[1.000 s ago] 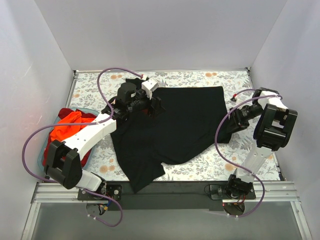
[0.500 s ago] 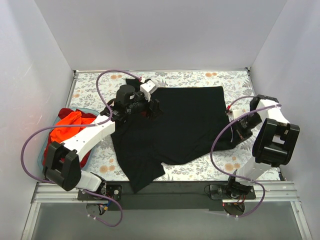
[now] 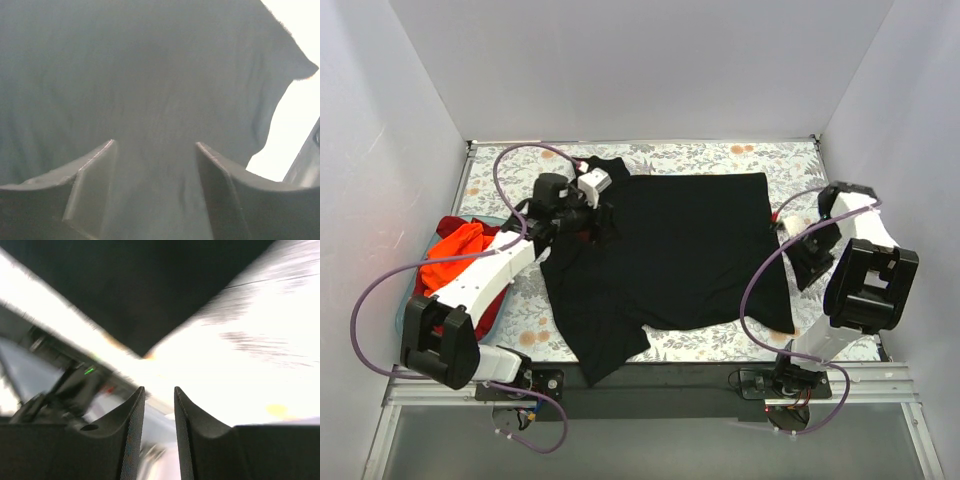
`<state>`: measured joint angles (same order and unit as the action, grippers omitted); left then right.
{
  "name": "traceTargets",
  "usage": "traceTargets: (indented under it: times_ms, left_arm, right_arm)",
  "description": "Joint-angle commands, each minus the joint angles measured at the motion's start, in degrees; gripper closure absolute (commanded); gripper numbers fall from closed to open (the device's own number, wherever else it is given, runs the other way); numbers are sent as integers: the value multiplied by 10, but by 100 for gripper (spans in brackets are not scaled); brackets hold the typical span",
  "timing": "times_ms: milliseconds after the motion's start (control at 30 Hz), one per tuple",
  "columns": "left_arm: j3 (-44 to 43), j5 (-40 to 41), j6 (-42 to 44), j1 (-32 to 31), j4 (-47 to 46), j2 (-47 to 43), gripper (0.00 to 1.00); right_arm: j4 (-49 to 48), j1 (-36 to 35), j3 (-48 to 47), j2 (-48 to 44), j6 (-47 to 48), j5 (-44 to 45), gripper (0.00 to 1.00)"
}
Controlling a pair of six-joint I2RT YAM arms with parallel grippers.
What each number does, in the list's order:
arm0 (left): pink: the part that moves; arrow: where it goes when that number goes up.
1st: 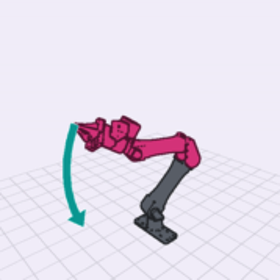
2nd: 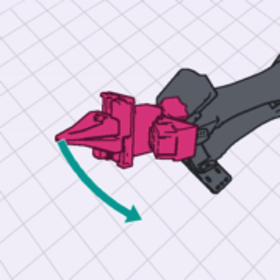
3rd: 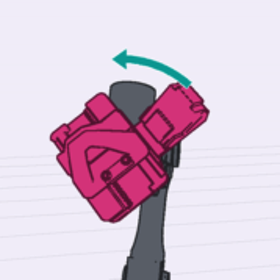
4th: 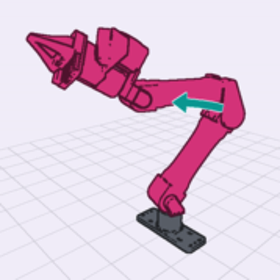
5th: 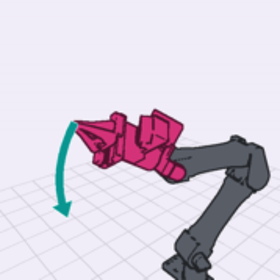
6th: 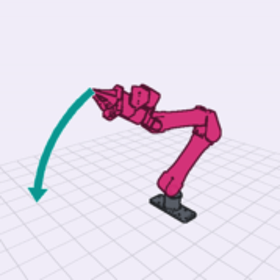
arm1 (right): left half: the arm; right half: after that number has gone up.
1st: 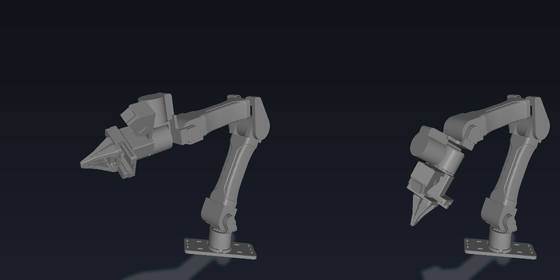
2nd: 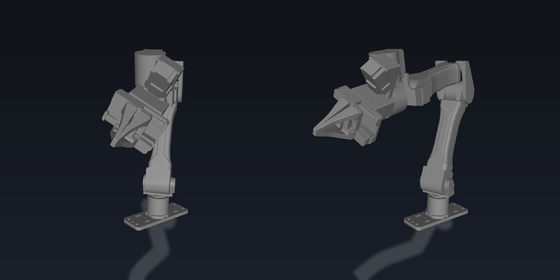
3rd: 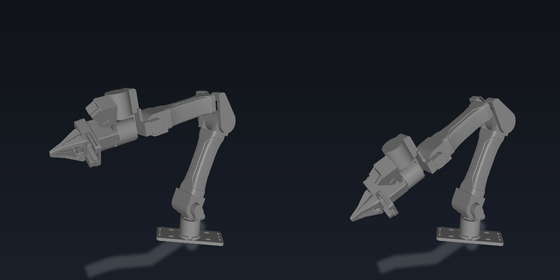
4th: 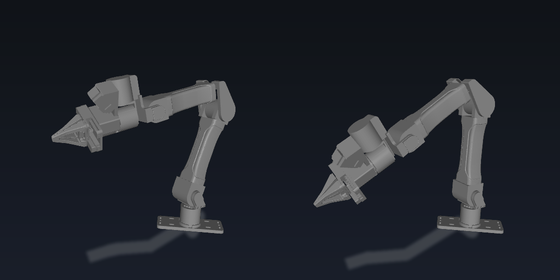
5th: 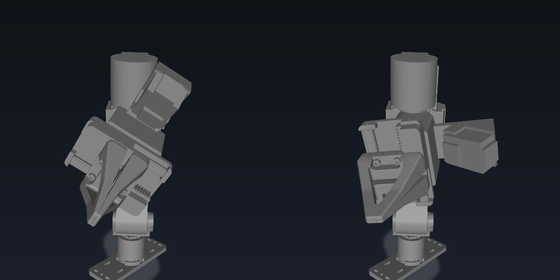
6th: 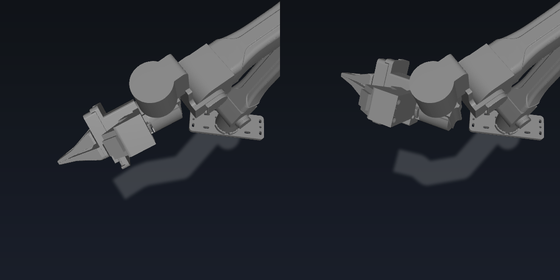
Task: Fold and stack the t-shirts
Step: Flatten the tshirt out
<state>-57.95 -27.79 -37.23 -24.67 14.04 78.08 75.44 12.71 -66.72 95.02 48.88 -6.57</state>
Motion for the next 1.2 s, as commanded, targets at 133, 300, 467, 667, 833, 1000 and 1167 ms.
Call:
traceTargets:
  times_ms: [133, 300, 467, 667, 833, 1000, 1167]
  left_arm:
    - [13, -108, 367, 57, 410, -57, 56]
    - [64, -35, 456, 6, 448, -79, 64]
    - [133, 42, 444, -45, 396, -54, 65]
    - [181, 99, 440, -62, 357, -45, 69]
    - [228, 149, 449, -64, 338, -49, 70]
    - [253, 195, 476, -65, 326, -53, 71]
    - [261, 228, 514, -65, 349, -57, 74]
  right_arm:
    - [-2, -36, -60, -18, 47, -56, 69]
    - [-47, -87, 13, 6, 22, -94, 72]
    - [-109, -125, 51, 24, -11, -97, 73]
    - [-179, -142, 100, 39, -17, -33, 74]
    - [-216, -142, 133, 41, -17, -7, 74]
    - [-226, -140, 146, 37, -13, 18, 74]
    - [-241, -133, 163, 30, 4, 52, 73]
